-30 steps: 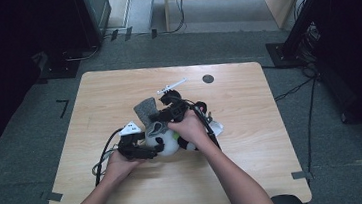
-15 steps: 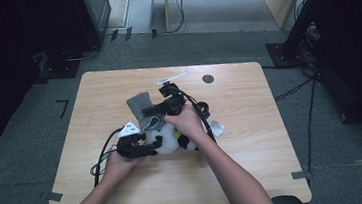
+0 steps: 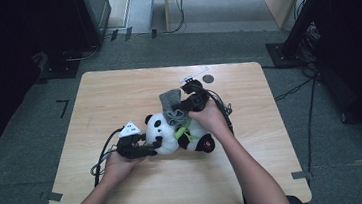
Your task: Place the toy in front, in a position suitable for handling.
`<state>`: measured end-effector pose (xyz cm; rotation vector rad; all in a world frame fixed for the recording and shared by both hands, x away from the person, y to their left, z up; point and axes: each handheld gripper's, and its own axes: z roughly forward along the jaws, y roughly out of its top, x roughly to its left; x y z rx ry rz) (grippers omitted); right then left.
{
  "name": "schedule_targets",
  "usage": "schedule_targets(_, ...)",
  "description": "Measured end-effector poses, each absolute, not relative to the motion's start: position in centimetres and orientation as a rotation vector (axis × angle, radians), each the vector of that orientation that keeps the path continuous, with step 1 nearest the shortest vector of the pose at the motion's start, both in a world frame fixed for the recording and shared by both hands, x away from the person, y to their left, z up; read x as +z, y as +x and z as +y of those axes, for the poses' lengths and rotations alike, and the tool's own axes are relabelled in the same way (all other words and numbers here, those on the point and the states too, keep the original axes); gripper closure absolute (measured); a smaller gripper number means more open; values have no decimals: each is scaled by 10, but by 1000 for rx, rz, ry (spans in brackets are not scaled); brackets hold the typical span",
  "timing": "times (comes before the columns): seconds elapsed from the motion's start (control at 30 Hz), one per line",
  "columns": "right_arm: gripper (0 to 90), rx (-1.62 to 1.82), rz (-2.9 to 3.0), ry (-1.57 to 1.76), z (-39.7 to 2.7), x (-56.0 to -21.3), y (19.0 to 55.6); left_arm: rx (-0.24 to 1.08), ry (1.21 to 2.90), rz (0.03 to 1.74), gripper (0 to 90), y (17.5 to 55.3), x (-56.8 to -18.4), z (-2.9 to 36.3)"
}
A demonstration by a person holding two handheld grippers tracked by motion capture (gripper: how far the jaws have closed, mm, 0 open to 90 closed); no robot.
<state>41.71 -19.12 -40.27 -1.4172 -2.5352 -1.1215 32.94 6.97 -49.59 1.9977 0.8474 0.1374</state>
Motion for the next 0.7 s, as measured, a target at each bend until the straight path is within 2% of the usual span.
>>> schedule_targets(0.2, 785, -1148, -2591, -1501, -216, -378, 417, 124, 1991, 857, 435, 330, -496, 71)
schedule_targets(0.33, 785, -1209, -2549, -1491, -218, -372, 417, 122, 1991, 858, 422, 330, -497, 71)
schedule_targets(0.53, 784, -1375, -2465, -1312, -181, -358, 412, 118, 1986, 855, 401, 331, -497, 72)
schedule_targets(0.7, 784, -1332, -2441, -1252, -154, -369, 414, 105, 1983, 844, 394, 332, -498, 73)
